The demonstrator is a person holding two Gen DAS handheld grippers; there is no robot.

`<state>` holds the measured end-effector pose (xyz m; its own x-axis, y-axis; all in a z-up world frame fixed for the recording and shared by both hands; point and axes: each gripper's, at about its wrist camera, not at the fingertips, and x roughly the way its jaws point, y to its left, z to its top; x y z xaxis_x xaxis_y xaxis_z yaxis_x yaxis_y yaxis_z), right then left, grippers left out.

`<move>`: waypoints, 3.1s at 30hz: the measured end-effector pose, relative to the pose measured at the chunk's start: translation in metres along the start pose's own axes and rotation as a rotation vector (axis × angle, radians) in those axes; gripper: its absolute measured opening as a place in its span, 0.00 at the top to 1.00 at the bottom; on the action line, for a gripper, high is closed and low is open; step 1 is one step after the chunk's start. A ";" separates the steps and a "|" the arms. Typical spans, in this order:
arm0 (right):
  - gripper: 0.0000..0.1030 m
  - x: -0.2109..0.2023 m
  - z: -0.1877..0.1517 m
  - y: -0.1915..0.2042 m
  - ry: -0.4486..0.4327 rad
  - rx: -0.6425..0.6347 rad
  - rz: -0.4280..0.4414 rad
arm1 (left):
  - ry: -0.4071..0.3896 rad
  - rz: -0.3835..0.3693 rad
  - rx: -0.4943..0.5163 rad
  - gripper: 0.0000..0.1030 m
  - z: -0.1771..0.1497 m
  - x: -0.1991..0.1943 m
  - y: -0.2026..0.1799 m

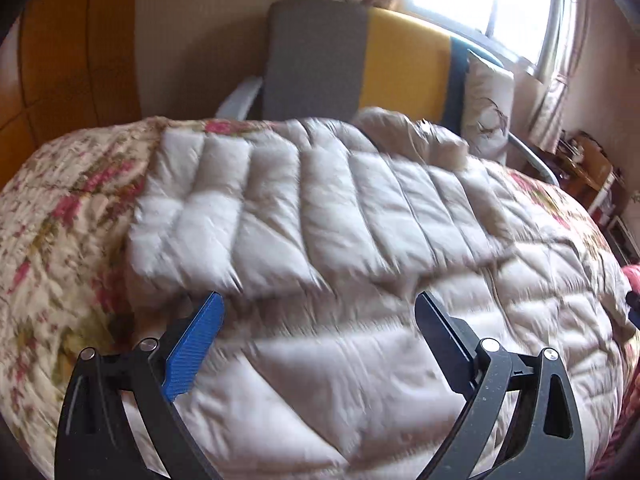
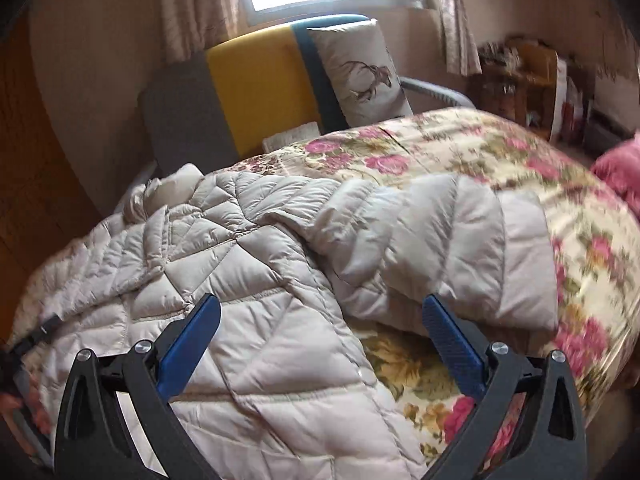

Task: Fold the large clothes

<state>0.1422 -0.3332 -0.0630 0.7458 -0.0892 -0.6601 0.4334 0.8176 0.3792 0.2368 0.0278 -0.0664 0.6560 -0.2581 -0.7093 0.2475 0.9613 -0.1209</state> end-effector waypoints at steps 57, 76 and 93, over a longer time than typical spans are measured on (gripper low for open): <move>0.69 0.047 -0.026 -0.005 0.235 0.147 0.779 | 0.307 -0.625 -0.295 0.89 0.010 0.062 -0.130; 0.29 0.008 -0.026 -0.006 0.081 -0.249 0.084 | -0.013 -0.264 -0.214 0.93 0.053 0.033 -0.005; 0.35 0.117 0.085 0.047 0.074 -0.311 -0.127 | -0.079 -0.154 -0.184 0.93 0.024 0.053 0.005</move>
<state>0.2929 -0.3533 -0.0670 0.6519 -0.1693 -0.7391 0.3374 0.9377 0.0828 0.2900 0.0162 -0.0882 0.6759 -0.4029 -0.6171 0.2200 0.9095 -0.3528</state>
